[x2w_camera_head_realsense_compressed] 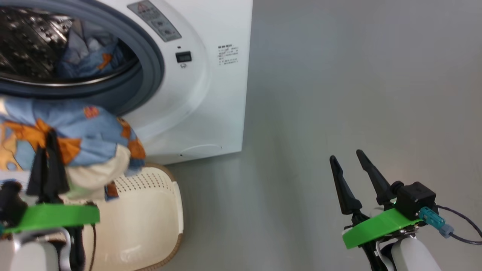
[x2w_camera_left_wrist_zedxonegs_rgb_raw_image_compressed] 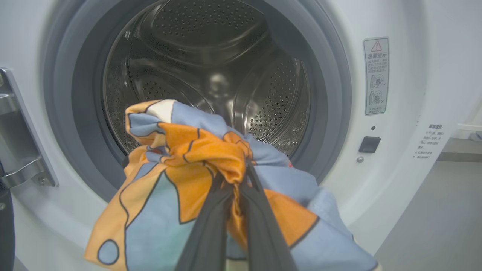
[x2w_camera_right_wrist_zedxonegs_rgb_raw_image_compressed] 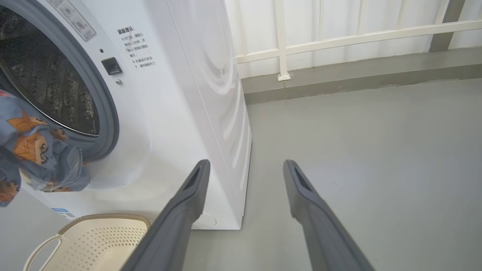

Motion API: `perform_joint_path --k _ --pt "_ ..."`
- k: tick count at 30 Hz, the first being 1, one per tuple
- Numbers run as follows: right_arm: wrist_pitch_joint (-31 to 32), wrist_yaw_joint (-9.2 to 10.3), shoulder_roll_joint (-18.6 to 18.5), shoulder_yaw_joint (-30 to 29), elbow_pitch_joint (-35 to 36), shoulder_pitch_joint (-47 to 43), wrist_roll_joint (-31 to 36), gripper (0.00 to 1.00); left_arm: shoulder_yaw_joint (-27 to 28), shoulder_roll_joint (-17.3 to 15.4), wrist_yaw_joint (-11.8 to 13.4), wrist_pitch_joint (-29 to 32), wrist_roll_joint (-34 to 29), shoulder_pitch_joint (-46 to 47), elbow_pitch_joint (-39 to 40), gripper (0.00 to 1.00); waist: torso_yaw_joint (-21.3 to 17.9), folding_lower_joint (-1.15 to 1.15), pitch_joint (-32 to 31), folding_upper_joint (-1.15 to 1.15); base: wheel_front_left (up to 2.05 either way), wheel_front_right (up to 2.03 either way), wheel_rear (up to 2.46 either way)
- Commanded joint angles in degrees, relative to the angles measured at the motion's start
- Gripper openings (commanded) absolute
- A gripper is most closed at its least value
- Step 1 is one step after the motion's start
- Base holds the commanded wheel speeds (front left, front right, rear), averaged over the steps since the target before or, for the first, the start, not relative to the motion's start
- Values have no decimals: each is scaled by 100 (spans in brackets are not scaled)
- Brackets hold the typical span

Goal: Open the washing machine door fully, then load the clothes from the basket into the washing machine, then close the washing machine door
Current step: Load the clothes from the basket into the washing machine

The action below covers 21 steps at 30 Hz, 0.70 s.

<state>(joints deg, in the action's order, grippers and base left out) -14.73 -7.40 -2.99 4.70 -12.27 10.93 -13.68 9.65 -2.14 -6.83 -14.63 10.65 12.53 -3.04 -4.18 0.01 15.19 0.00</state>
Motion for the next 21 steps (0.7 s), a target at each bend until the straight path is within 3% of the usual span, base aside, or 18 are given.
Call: perform_joint_path --k 1,21 --pt "-27 -9 12 128 175 160 62 100 223 -136 -19 -37 -86 345 107 0 -40 -1 350 0 0 0 0" --pt "-27 -9 12 217 294 564 -76 100 356 -1184 -65 -37 -224 2870 -795 0 -273 -1 1434 0 0 0 0"
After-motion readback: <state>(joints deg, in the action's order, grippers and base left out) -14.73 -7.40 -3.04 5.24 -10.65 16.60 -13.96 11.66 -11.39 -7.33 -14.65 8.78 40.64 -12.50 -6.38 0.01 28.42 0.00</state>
